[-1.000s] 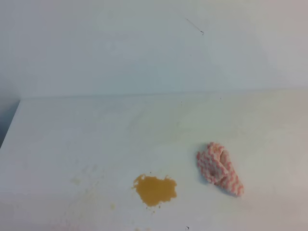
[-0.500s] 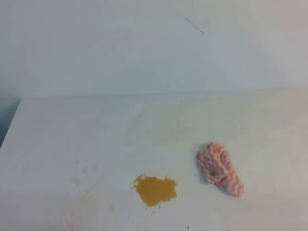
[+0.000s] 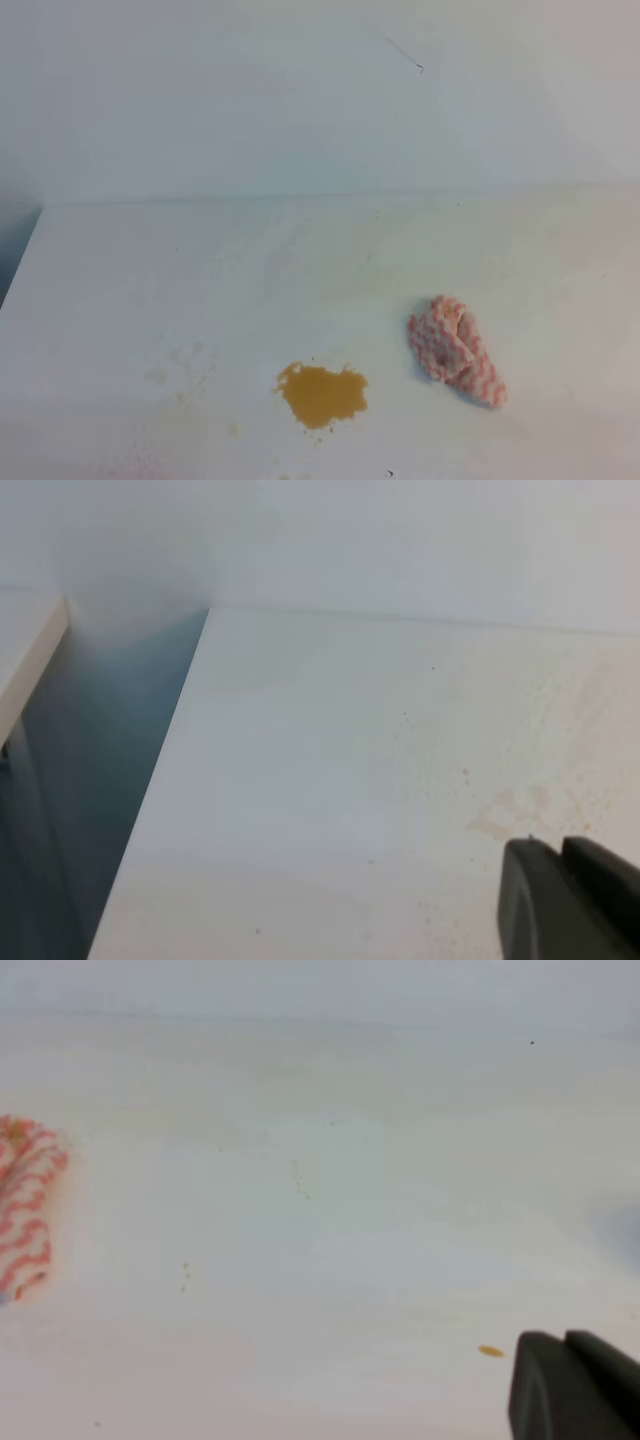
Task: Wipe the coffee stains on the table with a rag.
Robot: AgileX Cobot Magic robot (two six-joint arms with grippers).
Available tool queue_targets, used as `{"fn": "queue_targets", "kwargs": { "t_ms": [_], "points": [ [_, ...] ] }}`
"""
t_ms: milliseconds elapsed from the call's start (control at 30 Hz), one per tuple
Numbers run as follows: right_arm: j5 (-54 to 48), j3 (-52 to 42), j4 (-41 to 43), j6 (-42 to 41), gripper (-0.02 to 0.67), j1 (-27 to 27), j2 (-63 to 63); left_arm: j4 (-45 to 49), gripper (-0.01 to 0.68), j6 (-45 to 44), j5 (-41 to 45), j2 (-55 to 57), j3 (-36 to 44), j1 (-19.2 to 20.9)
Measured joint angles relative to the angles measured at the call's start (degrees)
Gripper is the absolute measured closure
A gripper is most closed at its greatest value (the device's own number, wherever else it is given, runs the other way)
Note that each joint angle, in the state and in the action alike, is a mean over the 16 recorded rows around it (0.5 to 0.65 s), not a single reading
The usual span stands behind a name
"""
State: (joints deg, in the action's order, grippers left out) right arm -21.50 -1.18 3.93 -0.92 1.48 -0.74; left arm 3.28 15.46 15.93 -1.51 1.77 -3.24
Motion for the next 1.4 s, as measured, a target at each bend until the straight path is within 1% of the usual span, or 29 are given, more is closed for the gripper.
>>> {"fn": "queue_targets", "kwargs": {
  "t_ms": [467,1233,1400],
  "points": [
    [0.00,0.00,0.08,0.00,0.651,0.00,0.00,0.00,0.673,0.00,0.00,0.00,0.00,-0.01],
    [0.03,-0.01,0.15,0.00,0.651,0.00,0.00,0.00,0.673,0.00,0.00,0.00,0.00,-1.20],
    [1.20,-0.10,0.19,0.19,0.651,0.00,0.00,0.00,0.674,0.00,0.00,0.00,0.00,-1.20]
  ]
}}
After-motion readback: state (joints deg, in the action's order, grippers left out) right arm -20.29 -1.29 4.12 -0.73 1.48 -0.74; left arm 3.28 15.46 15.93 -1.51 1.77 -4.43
